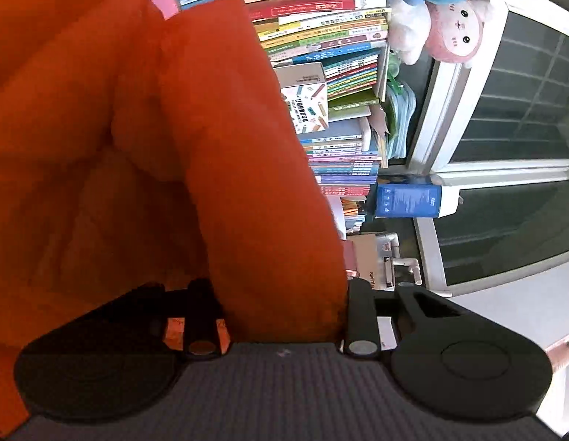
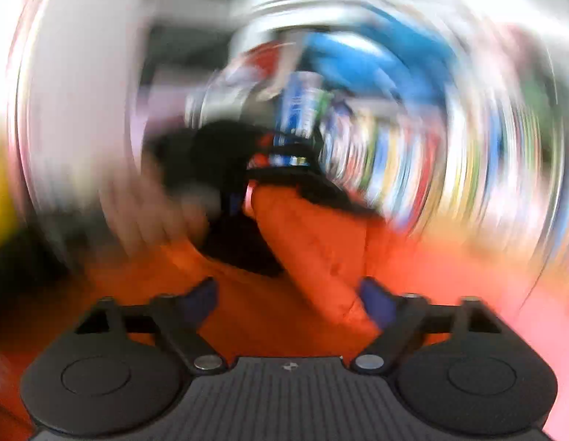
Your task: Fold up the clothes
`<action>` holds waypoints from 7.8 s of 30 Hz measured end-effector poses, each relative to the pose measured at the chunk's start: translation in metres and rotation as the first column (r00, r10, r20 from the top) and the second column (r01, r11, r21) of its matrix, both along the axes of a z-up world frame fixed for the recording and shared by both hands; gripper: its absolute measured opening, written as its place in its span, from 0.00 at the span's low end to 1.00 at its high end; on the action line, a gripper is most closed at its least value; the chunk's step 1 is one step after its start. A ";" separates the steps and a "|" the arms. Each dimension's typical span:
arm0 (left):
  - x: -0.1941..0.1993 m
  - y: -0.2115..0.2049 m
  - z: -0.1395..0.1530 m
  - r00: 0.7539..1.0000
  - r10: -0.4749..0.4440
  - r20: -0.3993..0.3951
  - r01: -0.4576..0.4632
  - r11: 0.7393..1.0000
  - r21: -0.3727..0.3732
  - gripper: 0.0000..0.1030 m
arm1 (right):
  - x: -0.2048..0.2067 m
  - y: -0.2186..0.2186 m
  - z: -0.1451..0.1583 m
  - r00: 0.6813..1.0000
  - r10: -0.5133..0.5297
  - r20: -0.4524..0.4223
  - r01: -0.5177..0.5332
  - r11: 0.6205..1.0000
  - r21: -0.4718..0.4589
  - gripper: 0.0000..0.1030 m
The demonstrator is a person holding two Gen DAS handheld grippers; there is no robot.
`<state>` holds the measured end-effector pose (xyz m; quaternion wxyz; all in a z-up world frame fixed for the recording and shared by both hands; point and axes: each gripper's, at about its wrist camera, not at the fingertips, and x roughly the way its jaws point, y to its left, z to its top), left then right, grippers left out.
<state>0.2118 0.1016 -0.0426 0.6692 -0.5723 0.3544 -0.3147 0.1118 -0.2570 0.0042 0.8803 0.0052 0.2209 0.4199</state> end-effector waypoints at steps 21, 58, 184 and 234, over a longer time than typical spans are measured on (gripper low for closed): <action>0.006 0.006 0.010 0.999 0.030 0.024 -0.029 0.999 -0.037 0.31 | 0.135 -0.067 -0.041 0.668 -0.029 -0.743 0.582 0.643 0.498 0.40; 0.070 0.037 -0.017 0.989 0.124 -0.084 -0.118 0.990 0.076 0.39 | 0.091 -0.033 -0.074 0.692 -0.048 -0.720 0.436 0.823 0.365 0.07; -0.045 -0.033 0.001 0.931 0.055 0.362 -0.347 0.444 0.826 1.00 | 0.094 0.048 0.012 0.884 -0.458 0.100 0.468 0.872 -0.147 0.88; -0.043 -0.033 0.000 0.930 0.049 0.365 -0.346 0.459 0.819 1.00 | 0.113 -0.001 -0.064 0.768 -0.640 -0.026 0.604 0.737 -0.303 1.00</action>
